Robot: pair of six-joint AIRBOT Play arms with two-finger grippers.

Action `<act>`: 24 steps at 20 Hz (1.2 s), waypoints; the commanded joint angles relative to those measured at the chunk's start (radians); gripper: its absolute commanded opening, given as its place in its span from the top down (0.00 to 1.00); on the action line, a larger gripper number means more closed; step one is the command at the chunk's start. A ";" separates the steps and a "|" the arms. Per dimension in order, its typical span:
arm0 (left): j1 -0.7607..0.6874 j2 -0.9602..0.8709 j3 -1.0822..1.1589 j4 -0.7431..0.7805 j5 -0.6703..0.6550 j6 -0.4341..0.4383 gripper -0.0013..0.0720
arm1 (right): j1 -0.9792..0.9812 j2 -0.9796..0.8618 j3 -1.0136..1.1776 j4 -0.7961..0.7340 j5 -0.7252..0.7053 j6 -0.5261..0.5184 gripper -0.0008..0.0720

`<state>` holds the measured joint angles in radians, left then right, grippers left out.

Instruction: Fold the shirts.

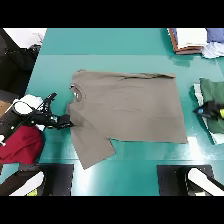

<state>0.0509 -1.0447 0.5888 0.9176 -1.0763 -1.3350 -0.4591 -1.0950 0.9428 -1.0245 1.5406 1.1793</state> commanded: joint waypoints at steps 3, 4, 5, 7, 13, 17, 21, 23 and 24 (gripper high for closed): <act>-0.002 0.005 0.030 -0.006 -0.008 0.031 0.95 | -0.181 -0.038 -0.263 -0.129 -0.043 0.012 0.30; -0.002 0.005 0.030 -0.006 -0.006 0.034 0.95 | -0.200 -0.055 -0.296 -0.130 -0.076 0.006 0.33; -0.002 0.005 0.030 -0.006 -0.006 0.034 0.95 | -0.210 -0.067 -0.317 -0.129 -0.104 0.005 0.34; -0.002 0.005 0.030 -0.006 -0.005 0.034 0.95 | -0.214 -0.083 -0.343 -0.130 -0.143 0.006 0.34; -0.001 0.005 0.030 -0.006 -0.002 0.034 0.95 | -0.119 -0.090 -0.359 -0.132 -0.164 0.016 0.34; -0.001 0.005 0.030 -0.005 -0.009 0.034 0.95 | -0.043 -0.090 -0.359 -0.130 -0.160 0.017 0.73; -0.001 0.036 0.033 -0.005 -0.002 0.033 0.95 | 0.010 -0.083 -0.352 -0.128 -0.133 0.016 0.97; -0.001 0.097 0.062 -0.001 0.000 0.024 0.95 | 0.044 -0.036 -0.312 -0.114 -0.129 0.017 0.97; -0.001 0.133 0.099 0.000 -0.005 0.024 0.95 | 0.064 -0.004 -0.272 -0.090 -0.128 0.017 0.97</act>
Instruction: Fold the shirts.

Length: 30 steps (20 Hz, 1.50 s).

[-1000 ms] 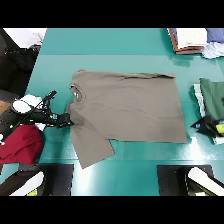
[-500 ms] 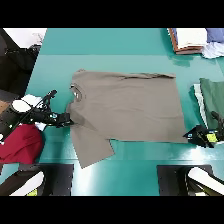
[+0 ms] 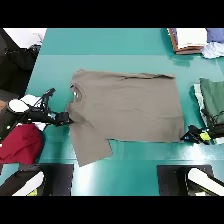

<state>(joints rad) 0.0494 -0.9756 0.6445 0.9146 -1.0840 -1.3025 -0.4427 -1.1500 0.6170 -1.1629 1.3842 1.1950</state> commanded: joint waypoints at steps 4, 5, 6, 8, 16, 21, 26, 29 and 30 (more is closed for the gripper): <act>0.000 0.166 0.331 0.002 -0.034 -0.030 0.95 | 0.106 0.194 0.343 0.175 -0.010 0.045 0.97; 0.000 0.175 0.430 0.002 -0.036 -0.034 0.95 | 0.120 0.221 0.433 0.189 -0.035 0.059 0.97; 0.000 0.176 0.546 0.002 -0.037 -0.034 0.95 | 0.136 0.245 0.534 0.203 -0.065 0.064 0.97; 0.000 0.176 0.771 0.002 -0.016 -0.033 0.95 | 0.160 0.278 0.740 0.201 -0.120 0.073 0.97; 0.000 0.176 1.463 0.024 0.080 -0.036 0.95 | 0.074 0.298 1.385 0.193 -0.130 0.093 0.97; 0.000 0.176 1.598 0.025 0.054 -0.113 0.95 | -0.005 0.298 1.469 0.192 -0.084 0.116 0.97; 0.000 0.163 1.305 0.058 -0.021 -0.138 0.95 | 0.033 0.234 1.321 0.193 -0.034 0.118 0.97; 0.000 0.093 1.054 0.059 -0.083 -0.137 0.95 | 0.126 0.114 1.211 0.132 0.059 0.117 0.97; 0.000 0.055 0.983 0.059 -0.096 -0.129 0.95 | 0.168 0.068 1.172 0.085 0.079 0.118 0.97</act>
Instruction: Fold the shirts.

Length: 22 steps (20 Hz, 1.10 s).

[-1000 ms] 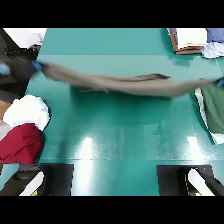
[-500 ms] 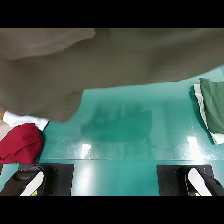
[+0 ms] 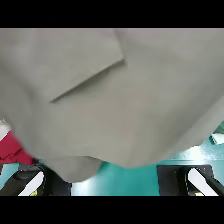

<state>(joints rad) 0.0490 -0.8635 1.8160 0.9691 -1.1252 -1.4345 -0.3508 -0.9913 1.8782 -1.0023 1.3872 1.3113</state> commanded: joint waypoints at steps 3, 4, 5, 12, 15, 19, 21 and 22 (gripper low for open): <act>0.001 -0.204 -0.351 0.007 -0.068 0.035 0.95 | 0.183 -0.243 -0.212 -0.181 0.121 0.005 0.97; 0.001 -0.260 -0.381 0.008 -0.061 0.043 0.95 | 0.205 -0.294 -0.246 -0.184 0.117 0.005 0.97; 0.001 -0.328 -0.399 0.008 -0.048 0.061 0.95 | 0.225 -0.352 -0.272 -0.185 0.102 0.005 0.97; 0.001 -0.643 -0.367 -0.008 0.312 0.138 0.95 | 0.251 -0.630 -0.301 -0.167 -0.221 0.039 0.97; 0.001 -0.688 -0.328 -0.008 0.409 0.167 0.95 | 0.251 -0.647 -0.301 -0.167 -0.337 0.043 0.97; 0.003 -0.696 -0.318 0.008 0.384 0.274 0.95 | 0.251 -0.644 -0.278 -0.167 -0.338 0.043 0.97; 0.004 -0.696 -0.318 0.040 0.296 0.312 0.95 | 0.256 -0.644 -0.275 -0.171 -0.257 0.042 0.97; 0.004 -0.696 -0.318 0.063 0.244 0.313 0.95 | 0.258 -0.643 -0.288 -0.172 -0.216 0.042 0.97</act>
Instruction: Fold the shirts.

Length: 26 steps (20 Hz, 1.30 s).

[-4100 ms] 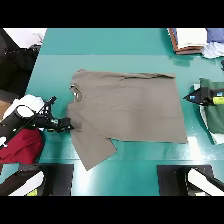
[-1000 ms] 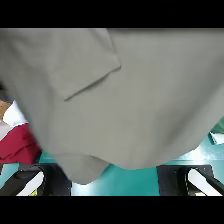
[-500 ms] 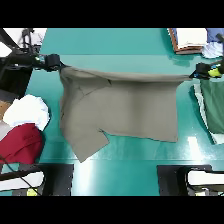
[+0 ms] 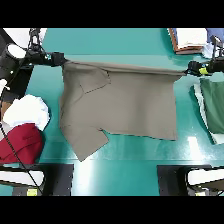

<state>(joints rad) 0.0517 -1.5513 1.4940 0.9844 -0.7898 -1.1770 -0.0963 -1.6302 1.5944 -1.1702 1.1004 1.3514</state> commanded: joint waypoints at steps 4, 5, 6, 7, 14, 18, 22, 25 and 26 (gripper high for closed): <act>0.001 -0.008 -0.030 0.149 -0.237 0.034 0.95 | 0.033 0.040 -0.177 -0.009 0.059 0.002 0.97; 0.001 -0.008 -0.054 0.172 -0.242 0.022 0.95 | 0.043 0.055 -0.224 -0.008 0.038 0.002 0.97; 0.001 -0.008 -0.083 0.194 -0.240 0.013 0.95 | 0.056 0.070 -0.270 -0.008 0.014 0.002 0.97; 0.001 -0.008 -0.108 0.211 -0.230 0.002 0.95 | 0.068 0.082 -0.307 -0.008 -0.005 0.002 0.97; 0.001 -0.009 -0.153 0.245 -0.232 -0.031 0.94 | 0.113 0.098 -0.413 0.001 -0.024 0.003 0.96; 0.001 -0.005 -0.132 0.325 -0.319 -0.148 0.24 | 0.101 0.099 -0.356 0.000 0.080 0.003 0.47; 0.041 0.074 -0.116 0.361 -0.497 -0.215 0.24 | 0.037 0.203 -0.356 -0.001 0.173 0.002 0.47; 0.059 0.242 -0.285 0.347 -0.511 -0.241 0.24 | -0.024 0.340 -0.465 0.001 0.196 0.001 0.47; 0.059 0.304 -0.369 0.335 -0.511 -0.257 0.24 | -0.042 0.374 -0.499 0.002 0.200 -0.008 0.47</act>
<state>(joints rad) 0.0994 -1.3785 1.2633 1.3273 -1.2545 -1.3880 -0.0895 -1.3552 1.1698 -1.1706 1.2613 1.3525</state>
